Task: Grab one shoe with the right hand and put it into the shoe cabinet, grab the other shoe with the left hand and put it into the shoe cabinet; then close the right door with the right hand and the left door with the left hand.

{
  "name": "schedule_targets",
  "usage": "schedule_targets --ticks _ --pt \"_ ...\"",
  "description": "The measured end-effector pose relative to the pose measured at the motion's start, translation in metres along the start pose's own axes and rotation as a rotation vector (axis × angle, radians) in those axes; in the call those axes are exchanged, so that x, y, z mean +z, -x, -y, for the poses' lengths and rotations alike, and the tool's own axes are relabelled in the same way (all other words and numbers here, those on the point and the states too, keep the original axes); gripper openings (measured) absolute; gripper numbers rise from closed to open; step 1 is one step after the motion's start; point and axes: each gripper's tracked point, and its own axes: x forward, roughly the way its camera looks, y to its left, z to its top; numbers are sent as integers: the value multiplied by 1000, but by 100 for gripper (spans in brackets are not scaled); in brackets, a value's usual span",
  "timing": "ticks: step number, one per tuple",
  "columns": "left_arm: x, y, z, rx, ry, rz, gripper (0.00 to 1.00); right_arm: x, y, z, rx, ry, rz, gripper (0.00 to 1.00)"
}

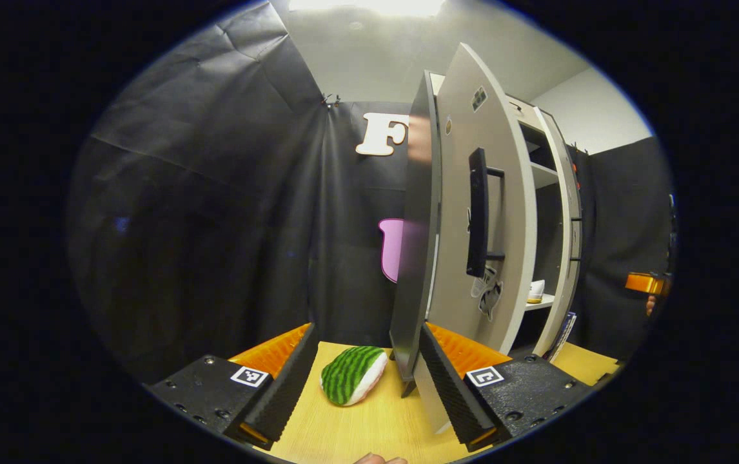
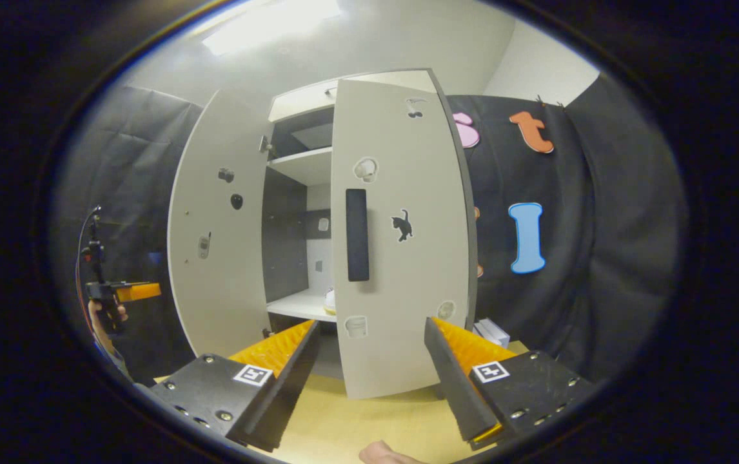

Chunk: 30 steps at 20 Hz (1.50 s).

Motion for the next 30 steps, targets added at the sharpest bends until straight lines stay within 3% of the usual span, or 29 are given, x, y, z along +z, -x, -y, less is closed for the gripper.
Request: schedule_targets --ticks 3,4,5,7,10,12,15,19,23,25,30 --pt "16 -19 -29 71 9 -9 92 -16 18 -2 -69 27 -12 97" --pt "19 -26 -30 63 25 -20 95 -23 24 -6 -76 35 -24 94" --pt "21 -32 -31 51 41 -38 98 -30 31 -12 -79 40 -32 99" --pt "31 -48 -38 54 50 -49 96 -43 46 -24 -79 45 -31 97" --pt "43 -67 -40 47 -16 -60 92 -60 67 -33 -91 -13 -7 97" --pt "47 -71 -24 6 2 -84 96 -64 76 -39 -88 -46 -10 97" --pt "44 -71 10 -67 17 -118 93 -58 89 -33 -120 5 10 94" --pt "41 -63 56 -168 36 -172 96 -28 108 -18 -213 14 129 97" --pt "46 -62 59 -131 -55 -182 89 -31 113 -43 -113 -30 137 97" --pt "48 -63 61 -123 -64 -187 94 -35 114 -46 -80 -50 129 99" --pt "48 -63 64 -145 -60 -183 89 -49 112 -33 -109 -64 95 97"
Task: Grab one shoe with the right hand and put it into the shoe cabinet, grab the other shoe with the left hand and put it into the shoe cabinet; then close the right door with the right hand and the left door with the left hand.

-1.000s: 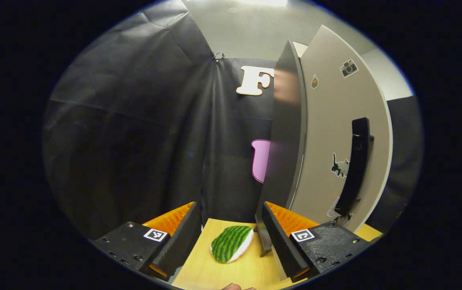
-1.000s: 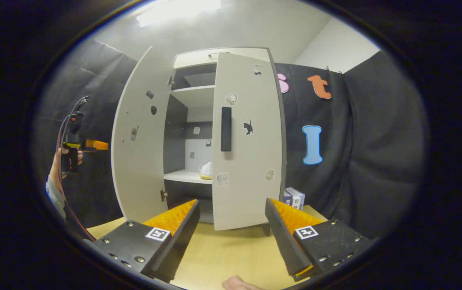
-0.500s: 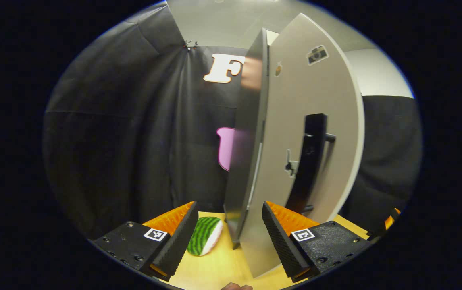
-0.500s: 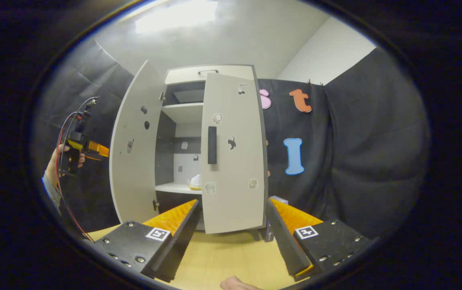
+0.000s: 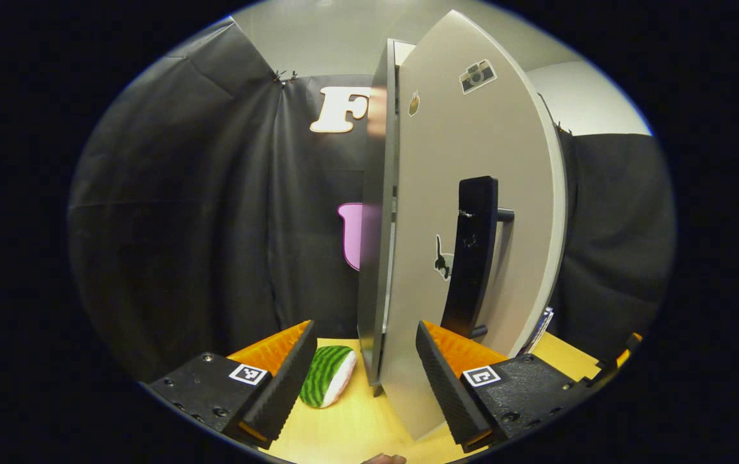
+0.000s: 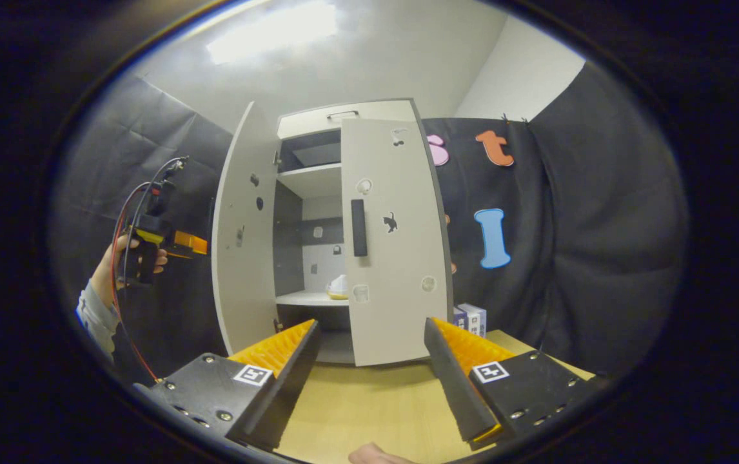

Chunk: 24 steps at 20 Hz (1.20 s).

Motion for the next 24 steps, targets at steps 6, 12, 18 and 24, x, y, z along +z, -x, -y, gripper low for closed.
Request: schedule_targets --ticks 6,12,18,24 --pt "3 0 -3 8 -18 42 89 4 4 23 -42 -21 6 97" --pt "6 -5 -3 40 -7 52 94 0 -3 47 -85 -57 -7 97" --pt "6 -8 -2 14 -5 45 94 -9 -1 47 -60 -114 -37 97" --pt "-12 -3 6 -91 63 -2 95 -2 4 45 -35 -131 -44 99"
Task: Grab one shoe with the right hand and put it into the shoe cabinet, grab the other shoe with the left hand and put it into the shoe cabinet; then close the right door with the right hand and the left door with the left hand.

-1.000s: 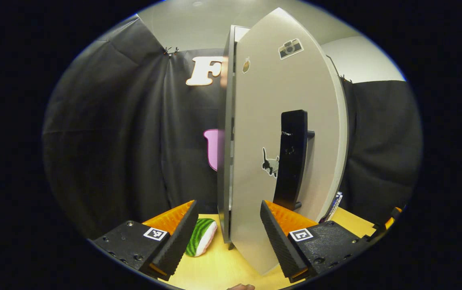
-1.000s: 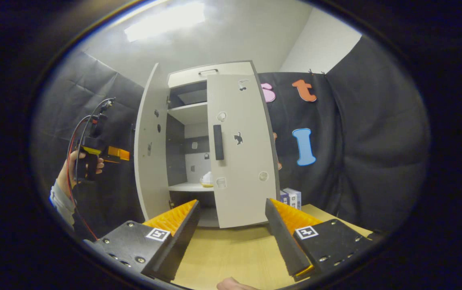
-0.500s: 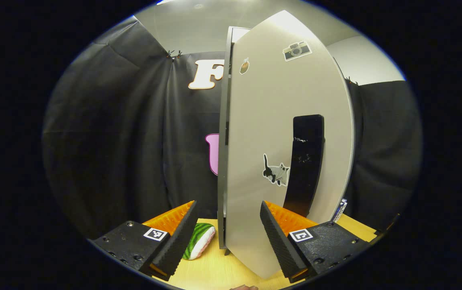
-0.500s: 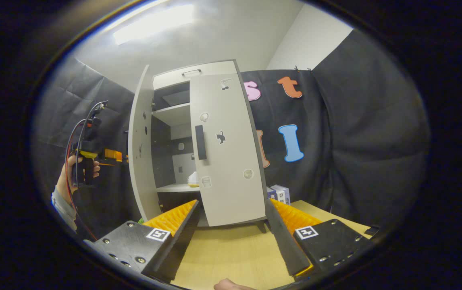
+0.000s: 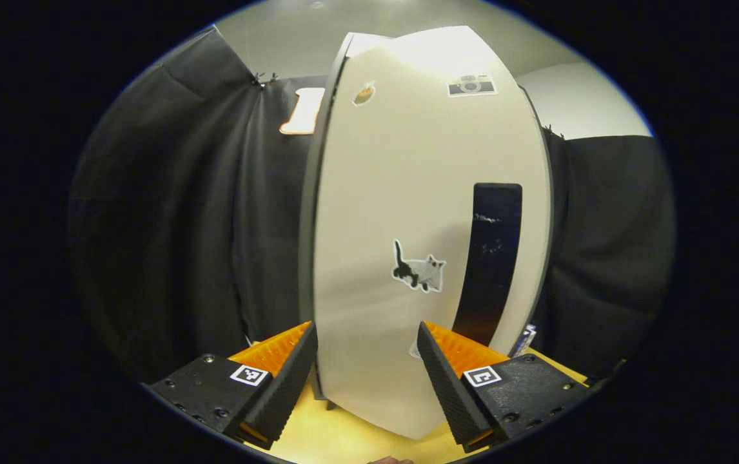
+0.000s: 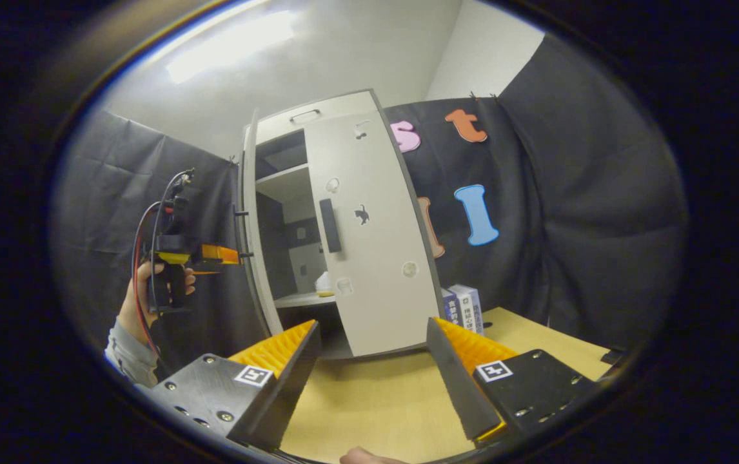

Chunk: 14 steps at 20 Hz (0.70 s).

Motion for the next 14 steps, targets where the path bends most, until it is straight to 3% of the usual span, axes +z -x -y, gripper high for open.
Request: schedule_targets --ticks 2,3,4,10,14 --pt "-7 21 2 -24 16 -19 95 1 1 3 -11 5 1 98" --pt "-9 35 -2 -21 5 -16 90 2 2 5 -18 5 2 98" --pt "-9 47 -5 -11 -16 -5 95 4 2 6 -25 3 4 98" --pt "-9 76 -6 52 -123 51 95 11 2 10 -60 -14 13 98" --pt "-25 115 -2 50 -98 23 94 10 0 9 -64 -1 11 98"
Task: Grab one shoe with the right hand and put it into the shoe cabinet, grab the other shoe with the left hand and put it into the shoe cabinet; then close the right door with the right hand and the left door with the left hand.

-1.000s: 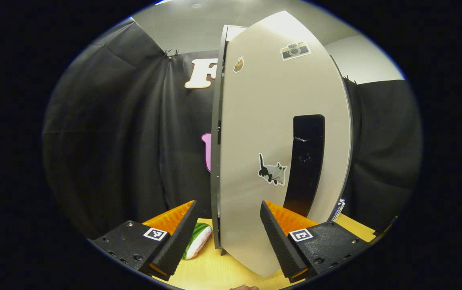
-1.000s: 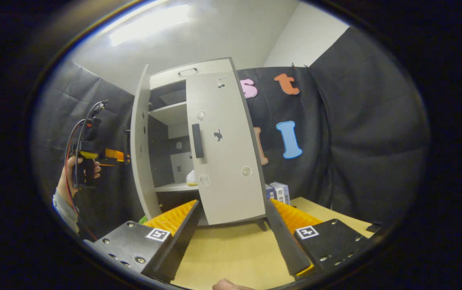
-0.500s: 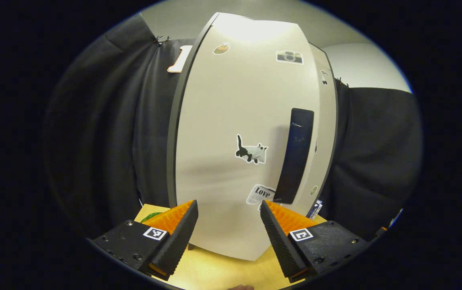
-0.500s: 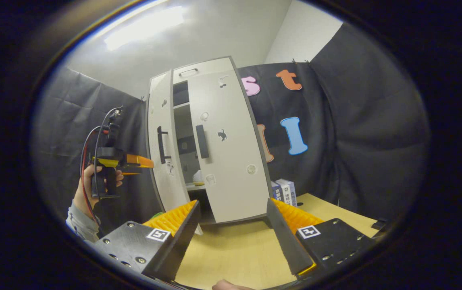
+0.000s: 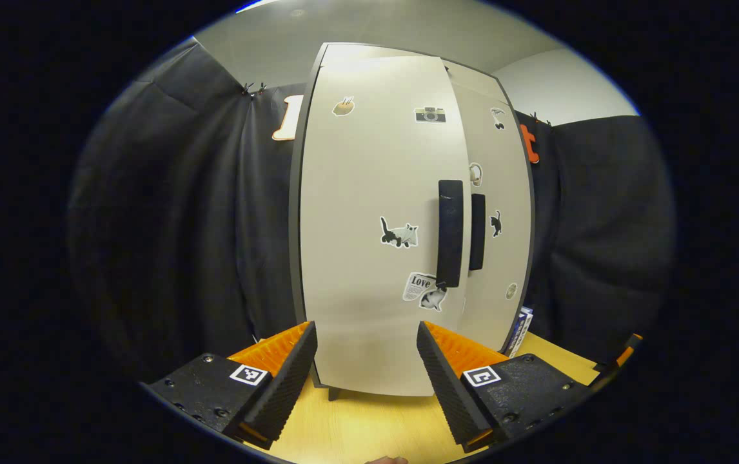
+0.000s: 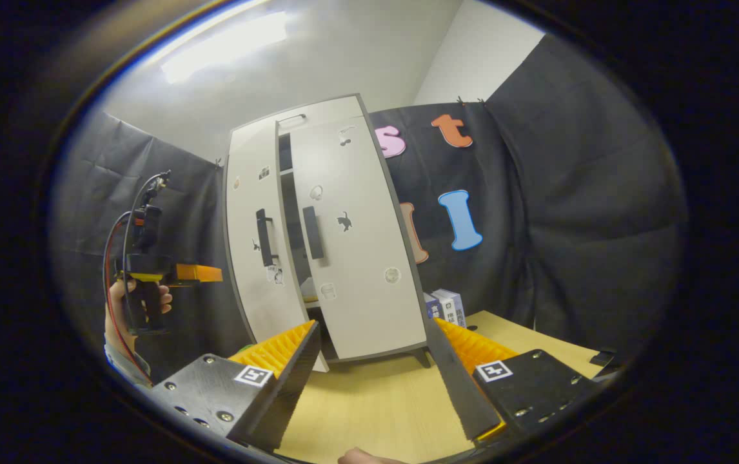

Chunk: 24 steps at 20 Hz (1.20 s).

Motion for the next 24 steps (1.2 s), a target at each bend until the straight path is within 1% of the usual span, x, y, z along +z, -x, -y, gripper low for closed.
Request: schedule_targets --ticks 2,7,8,9,11,12,13,16,18,19,20,23,24 --pt "-5 13 2 -6 16 -1 95 4 0 1 -1 27 1 98" --pt "-20 52 2 -5 37 20 95 18 -2 7 -35 71 21 98" --pt "-19 61 3 -6 40 41 95 19 -3 8 -38 87 18 94" --pt "-20 70 4 -6 41 56 95 20 -5 10 -43 107 16 98" --pt "-21 89 6 -4 36 91 95 24 -9 11 -50 162 13 99" --pt "-25 97 9 -7 31 95 95 28 -13 9 -53 184 14 94" --pt "-30 104 10 -3 22 98 95 21 -22 8 -47 206 10 98" --pt "-41 121 11 28 4 108 95 21 -33 -3 -11 242 -22 99" --pt "-42 131 10 53 -18 115 95 21 -40 -2 -11 255 -40 98" --pt "-40 135 9 67 -25 116 95 20 -43 -3 -12 254 -52 94" --pt "-35 138 8 78 -35 130 95 22 -46 -6 -5 244 -61 99" --pt "-22 145 2 112 -38 145 94 24 -56 -21 49 201 -110 98" --pt "-20 147 0 122 -35 137 94 26 -58 -23 53 198 -121 99"
